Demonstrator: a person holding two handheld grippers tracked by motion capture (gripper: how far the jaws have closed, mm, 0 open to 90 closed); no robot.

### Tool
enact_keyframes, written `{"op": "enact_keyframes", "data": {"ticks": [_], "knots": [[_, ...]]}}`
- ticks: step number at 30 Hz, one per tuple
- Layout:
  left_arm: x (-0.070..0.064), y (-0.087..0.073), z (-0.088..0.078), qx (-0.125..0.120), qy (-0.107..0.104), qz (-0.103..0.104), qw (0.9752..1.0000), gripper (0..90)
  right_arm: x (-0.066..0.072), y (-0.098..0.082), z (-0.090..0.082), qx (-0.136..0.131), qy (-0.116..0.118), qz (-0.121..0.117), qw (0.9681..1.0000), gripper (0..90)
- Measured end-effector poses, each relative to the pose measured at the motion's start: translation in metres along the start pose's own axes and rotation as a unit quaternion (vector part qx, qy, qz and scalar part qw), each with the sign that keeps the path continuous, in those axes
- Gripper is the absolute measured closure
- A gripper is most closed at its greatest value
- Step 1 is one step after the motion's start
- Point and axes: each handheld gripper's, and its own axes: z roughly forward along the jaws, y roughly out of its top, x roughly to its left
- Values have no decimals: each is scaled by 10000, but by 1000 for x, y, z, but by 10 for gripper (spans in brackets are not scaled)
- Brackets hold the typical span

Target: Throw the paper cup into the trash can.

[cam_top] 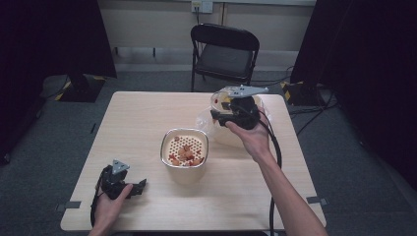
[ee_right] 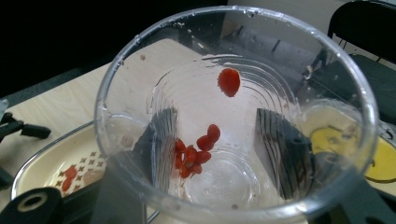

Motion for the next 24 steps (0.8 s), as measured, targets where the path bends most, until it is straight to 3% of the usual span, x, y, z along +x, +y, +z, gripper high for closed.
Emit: {"op": "enact_keyframes", "data": {"ticks": [14,24], "knots": [[0,0,0,-2,-1,-3,10000,0,-42,0,16,3,-352,444,9984,492],[0,0,0,-2,-1,-2,10000,0,-63,-5,33,134,-577,649,9961,484]]}}
